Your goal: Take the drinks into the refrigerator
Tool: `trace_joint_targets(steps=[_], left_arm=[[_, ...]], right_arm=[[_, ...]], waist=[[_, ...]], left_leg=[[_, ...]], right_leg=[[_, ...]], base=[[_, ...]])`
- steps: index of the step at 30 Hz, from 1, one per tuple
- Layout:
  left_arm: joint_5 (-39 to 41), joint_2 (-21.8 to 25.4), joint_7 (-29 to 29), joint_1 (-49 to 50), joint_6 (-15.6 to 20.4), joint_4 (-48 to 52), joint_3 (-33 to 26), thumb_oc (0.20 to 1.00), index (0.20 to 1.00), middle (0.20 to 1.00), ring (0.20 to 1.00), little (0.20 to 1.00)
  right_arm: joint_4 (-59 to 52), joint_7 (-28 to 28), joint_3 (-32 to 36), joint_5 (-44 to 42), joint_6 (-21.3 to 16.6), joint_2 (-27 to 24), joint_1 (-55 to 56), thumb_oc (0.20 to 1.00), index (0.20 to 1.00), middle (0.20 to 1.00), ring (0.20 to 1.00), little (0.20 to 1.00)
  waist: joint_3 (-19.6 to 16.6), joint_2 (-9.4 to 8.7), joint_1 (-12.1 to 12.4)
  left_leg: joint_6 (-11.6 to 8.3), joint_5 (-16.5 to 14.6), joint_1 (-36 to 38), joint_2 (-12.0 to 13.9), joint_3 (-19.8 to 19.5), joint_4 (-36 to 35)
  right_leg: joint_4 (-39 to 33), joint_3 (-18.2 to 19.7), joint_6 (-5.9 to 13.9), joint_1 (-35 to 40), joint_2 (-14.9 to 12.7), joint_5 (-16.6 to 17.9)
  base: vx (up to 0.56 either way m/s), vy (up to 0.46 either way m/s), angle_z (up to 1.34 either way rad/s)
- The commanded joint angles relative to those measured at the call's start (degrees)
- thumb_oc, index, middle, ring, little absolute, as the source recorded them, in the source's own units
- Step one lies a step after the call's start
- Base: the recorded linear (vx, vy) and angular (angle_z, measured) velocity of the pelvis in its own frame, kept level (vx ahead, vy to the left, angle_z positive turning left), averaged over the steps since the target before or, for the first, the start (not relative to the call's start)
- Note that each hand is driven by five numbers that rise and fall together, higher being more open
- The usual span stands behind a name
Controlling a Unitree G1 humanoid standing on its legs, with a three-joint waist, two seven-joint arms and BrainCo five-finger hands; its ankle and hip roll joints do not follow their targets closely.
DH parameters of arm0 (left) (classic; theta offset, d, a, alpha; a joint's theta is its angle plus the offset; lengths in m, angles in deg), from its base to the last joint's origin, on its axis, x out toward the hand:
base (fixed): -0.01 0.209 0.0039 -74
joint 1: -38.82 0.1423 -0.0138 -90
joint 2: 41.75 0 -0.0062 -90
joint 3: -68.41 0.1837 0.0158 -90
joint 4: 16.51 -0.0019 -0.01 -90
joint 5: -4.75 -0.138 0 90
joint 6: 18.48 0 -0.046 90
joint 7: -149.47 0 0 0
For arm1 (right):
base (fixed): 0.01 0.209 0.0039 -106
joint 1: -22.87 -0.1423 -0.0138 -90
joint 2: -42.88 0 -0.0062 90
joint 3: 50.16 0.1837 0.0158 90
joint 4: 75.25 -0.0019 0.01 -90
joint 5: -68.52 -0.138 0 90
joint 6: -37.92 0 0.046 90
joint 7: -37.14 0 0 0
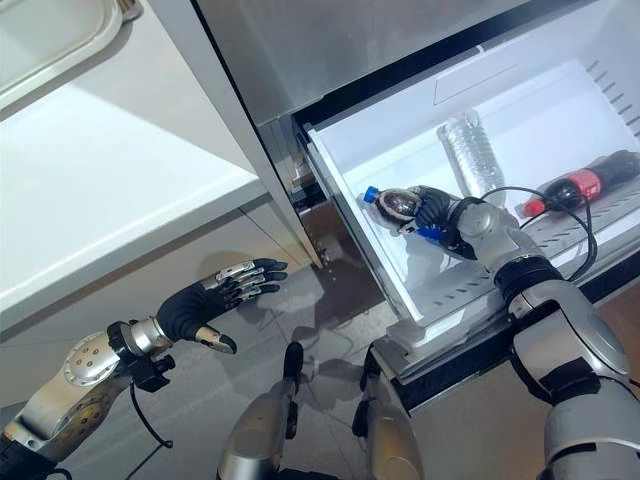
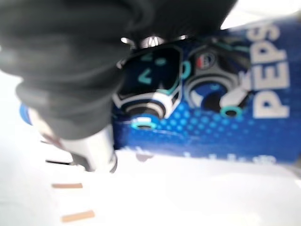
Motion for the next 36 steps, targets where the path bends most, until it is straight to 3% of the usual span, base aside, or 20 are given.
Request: trace_joint_targets(steps=[1, 2, 5, 7, 9, 18, 21, 31, 36], left_arm=[[-0.7, -1.6, -0.1, 3.2, 3.0, 6.3, -2.4, 1.000, 1.000, 1.000, 1.000, 1.000], [-0.6, -1.7, 0.0, 3.3, 3.1, 6.4, -2.5, 1.000, 1.000, 1.000, 1.000, 1.000], [-0.4, -1.7, -0.1, 3.6, 3.0, 6.5, -2.8, 1.000, 1.000, 1.000, 1.000, 1.000], [-0.4, -1.6, 0.0, 3.7, 3.1, 6.6, -3.0, 1.000, 1.000, 1.000, 1.000, 1.000], [-0.5, -1.6, 0.0, 3.7, 3.1, 6.5, -2.9, 1.000, 1.000, 1.000, 1.000, 1.000], [-0.8, -1.8, 0.2, 3.4, 3.2, 6.1, -3.0, 1.000, 1.000, 1.000, 1.000, 1.000], [-0.8, -2.3, 0.3, 2.7, 3.1, 5.3, -2.8, 1.000, 1.000, 1.000, 1.000, 1.000], [1.4, -1.7, -1.6, 3.1, 2.4, 4.2, -3.3, 1.000, 1.000, 1.000, 1.000, 1.000], [2.2, -0.1, -2.7, 3.2, 2.7, 3.4, -4.1, 1.000, 1.000, 1.000, 1.000, 1.000]], right_arm=[[2.7, -2.1, -2.0, 0.7, -2.3, 3.4, -0.8, 0.583, 0.583, 0.583, 0.583, 0.583], [2.9, -2.2, -2.0, 0.6, -2.3, 3.4, -0.8, 0.514, 0.514, 0.514, 0.514, 0.514], [3.2, -2.3, -2.0, 0.7, -2.3, 3.3, -1.0, 0.555, 0.555, 0.555, 0.555, 0.555], [2.7, -2.3, -2.0, 0.7, -2.2, 3.1, -1.0, 0.868, 0.868, 0.868, 0.868, 0.868], [2.6, -2.4, -2.0, 0.7, -2.3, 3.0, -1.1, 1.000, 1.000, 1.000, 1.000, 1.000], [2.2, -2.5, -1.9, 0.6, -2.1, 2.8, -1.6, 1.000, 1.000, 1.000, 1.000, 1.000], [-3.0, -3.5, -1.0, 0.2, -2.2, 1.1, -1.1, 1.000, 1.000, 1.000, 1.000, 1.000], [-22.3, -3.5, 5.5, -2.6, -3.4, -12.3, 5.8, 1.000, 1.000, 1.000, 1.000, 1.000], [-34.7, -5.8, 16.1, -9.9, -6.5, -19.9, 12.7, 1.000, 1.000, 1.000, 1.000, 1.000]], waist=[[0.9, 2.26, 0.2], [0.9, 2.24, 0.2], [0.9, 2.22, 0.2], [0.9, 2.20, 0.1], [0.9, 2.19, 0.1], [0.9, 2.09, -0.1], [0.9, 1.41, -0.6], [-1.1, -1.26, -2.1], [-2.5, -2.93, -3.6]], left_leg=[[1.19, 1.8, -3.0, 0.1, -3.8, -1.3], [1.24, 1.7, -3.0, 0.1, -3.8, -1.3], [1.31, 1.6, -3.0, 0.0, -3.7, -1.2], [1.35, 1.6, -3.0, 0.0, -3.6, -1.2], [1.35, 1.6, -3.0, 0.0, -3.7, -1.3], [1.40, 1.3, -2.6, 0.0, -3.2, -1.1], [1.45, 0.9, -1.6, 0.1, -2.9, -1.0], [1.79, -1.6, 0.1, -0.2, -1.9, 1.5], [2.20, -3.2, 0.4, -0.3, -1.0, 3.6]], right_leg=[[14.5, -0.6, 3.00, -7.5, -0.8, -6.2], [14.4, -0.6, 3.03, -7.5, -0.7, -6.2], [14.4, -0.5, 3.08, -7.5, -0.9, -6.1], [14.5, -0.6, 3.09, -7.6, -0.9, -6.1], [14.4, -0.6, 3.10, -7.6, -0.9, -6.2], [14.8, -0.1, 3.11, -7.7, -0.8, -6.2], [15.0, 0.1, 3.18, -6.9, -0.8, -6.4], [15.1, 1.0, 3.33, -4.8, -0.9, -6.7], [15.7, 2.5, 3.34, -4.3, -0.3, -6.9]], base=[[0.00, 0.000, 0.00], [0.00, 0.000, 0.00], [0.00, 0.000, 0.00], [0.00, 0.000, 0.00], [0.00, 0.000, 0.00], [0.00, 0.000, 0.00], [0.00, 0.000, 0.00], [0.01, 0.002, -0.02], [0.03, 0.009, -0.09]])
